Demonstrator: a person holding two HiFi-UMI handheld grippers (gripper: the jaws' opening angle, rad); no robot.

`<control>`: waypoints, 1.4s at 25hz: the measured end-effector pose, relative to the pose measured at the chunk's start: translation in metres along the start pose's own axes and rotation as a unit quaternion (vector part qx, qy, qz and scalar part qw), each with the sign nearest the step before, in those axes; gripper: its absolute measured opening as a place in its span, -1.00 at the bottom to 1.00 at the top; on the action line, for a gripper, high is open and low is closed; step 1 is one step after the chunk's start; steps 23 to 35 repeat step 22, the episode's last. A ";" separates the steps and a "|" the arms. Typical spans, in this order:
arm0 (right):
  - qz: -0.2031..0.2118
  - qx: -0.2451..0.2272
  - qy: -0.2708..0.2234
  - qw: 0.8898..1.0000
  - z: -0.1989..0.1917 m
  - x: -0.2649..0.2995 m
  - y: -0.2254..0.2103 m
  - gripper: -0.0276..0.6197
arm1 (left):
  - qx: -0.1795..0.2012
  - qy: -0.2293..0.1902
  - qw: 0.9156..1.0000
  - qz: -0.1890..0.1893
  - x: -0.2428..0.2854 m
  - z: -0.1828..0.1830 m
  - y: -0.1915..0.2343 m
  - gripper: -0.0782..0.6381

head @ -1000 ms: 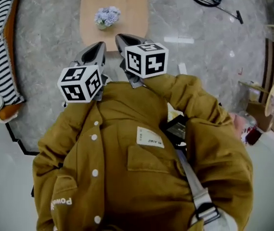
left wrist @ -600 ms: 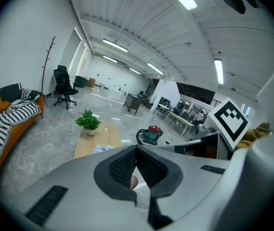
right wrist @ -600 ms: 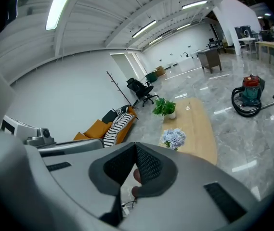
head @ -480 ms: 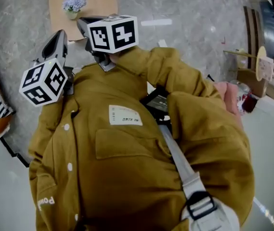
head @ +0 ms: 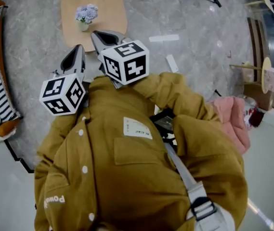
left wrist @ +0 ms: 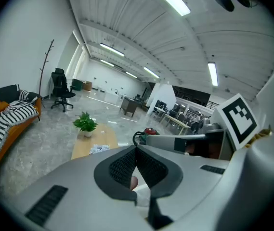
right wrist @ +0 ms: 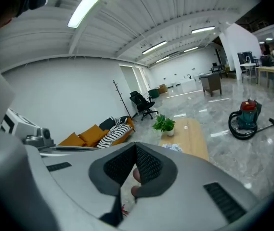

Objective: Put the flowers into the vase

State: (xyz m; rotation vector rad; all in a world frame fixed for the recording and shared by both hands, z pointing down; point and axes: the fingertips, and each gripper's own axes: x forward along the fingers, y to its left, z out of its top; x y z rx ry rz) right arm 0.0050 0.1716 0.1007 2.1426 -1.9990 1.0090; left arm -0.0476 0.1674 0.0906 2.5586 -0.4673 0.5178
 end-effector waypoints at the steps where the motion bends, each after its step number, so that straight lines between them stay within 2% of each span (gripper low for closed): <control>1: 0.003 -0.012 -0.004 1.000 0.000 -0.003 0.004 -0.90 | -0.001 0.000 1.000 -0.001 0.000 0.001 -0.001 -0.78; 7: 0.012 -0.011 0.004 1.000 -0.011 -0.010 0.014 -0.90 | 0.003 0.001 1.000 -0.005 -0.007 0.001 -0.009 -0.78; 13: 0.019 -0.042 0.004 0.999 -0.017 -0.027 0.024 -0.90 | -0.005 -0.003 1.000 -0.003 -0.027 -0.013 -0.018 -0.78; 18: 0.024 -0.044 0.008 0.999 -0.009 -0.025 0.028 -0.90 | -0.006 -0.001 1.000 -0.003 -0.028 -0.006 -0.018 -0.78; 22: 0.033 -0.046 0.013 0.998 -0.018 -0.021 0.041 -0.90 | -0.008 0.000 1.000 0.001 -0.037 -0.012 -0.012 -0.78; 35: 0.033 -0.046 0.013 0.998 -0.018 -0.021 0.041 -0.90 | -0.008 0.000 1.000 0.001 -0.037 -0.012 -0.012 -0.78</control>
